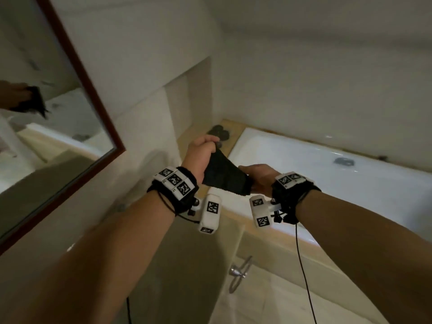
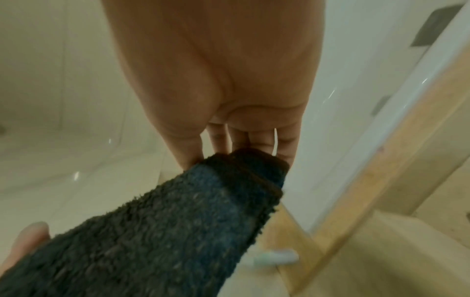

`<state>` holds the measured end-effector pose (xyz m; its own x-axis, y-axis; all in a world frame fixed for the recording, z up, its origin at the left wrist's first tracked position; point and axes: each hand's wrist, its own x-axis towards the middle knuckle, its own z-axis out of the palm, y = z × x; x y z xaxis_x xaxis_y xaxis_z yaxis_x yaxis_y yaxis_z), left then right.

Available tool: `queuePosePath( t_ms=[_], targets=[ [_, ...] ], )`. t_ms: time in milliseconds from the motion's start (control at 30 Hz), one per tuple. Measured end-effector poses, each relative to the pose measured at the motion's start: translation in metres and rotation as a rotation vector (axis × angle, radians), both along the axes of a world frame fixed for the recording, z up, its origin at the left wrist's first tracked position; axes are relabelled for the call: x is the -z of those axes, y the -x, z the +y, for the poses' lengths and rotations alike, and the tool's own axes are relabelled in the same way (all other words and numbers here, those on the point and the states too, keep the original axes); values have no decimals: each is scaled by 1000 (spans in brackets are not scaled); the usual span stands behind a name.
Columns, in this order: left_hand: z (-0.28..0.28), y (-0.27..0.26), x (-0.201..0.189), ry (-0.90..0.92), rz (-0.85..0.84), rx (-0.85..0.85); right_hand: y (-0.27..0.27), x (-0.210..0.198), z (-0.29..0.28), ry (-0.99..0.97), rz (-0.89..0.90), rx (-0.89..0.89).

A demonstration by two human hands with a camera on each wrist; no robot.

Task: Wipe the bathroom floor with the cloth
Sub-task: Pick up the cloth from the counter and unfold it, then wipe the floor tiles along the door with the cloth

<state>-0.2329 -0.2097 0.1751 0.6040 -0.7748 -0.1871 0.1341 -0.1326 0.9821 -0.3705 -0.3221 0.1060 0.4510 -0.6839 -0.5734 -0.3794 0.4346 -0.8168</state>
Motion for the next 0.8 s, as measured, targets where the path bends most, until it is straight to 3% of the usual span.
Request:
queuePosePath(
  t_ms=[167,333,467,567,800],
  targets=[
    [-56,152,-20,8,-58,277,179,-18,-29,1,-26,218],
    [-92,337,-36,15,-92,588,379,-34,-14,69,-4,425],
    [-102,493,-40,4,-146,825,537,-47,22,163,90,574],
    [-100,603,-33,-43,-185,1014,642,-47,59,195,103,792],
    [-69,814,-3,-80,-309,1346,823,-30,164,117,44,1180]
  ],
)
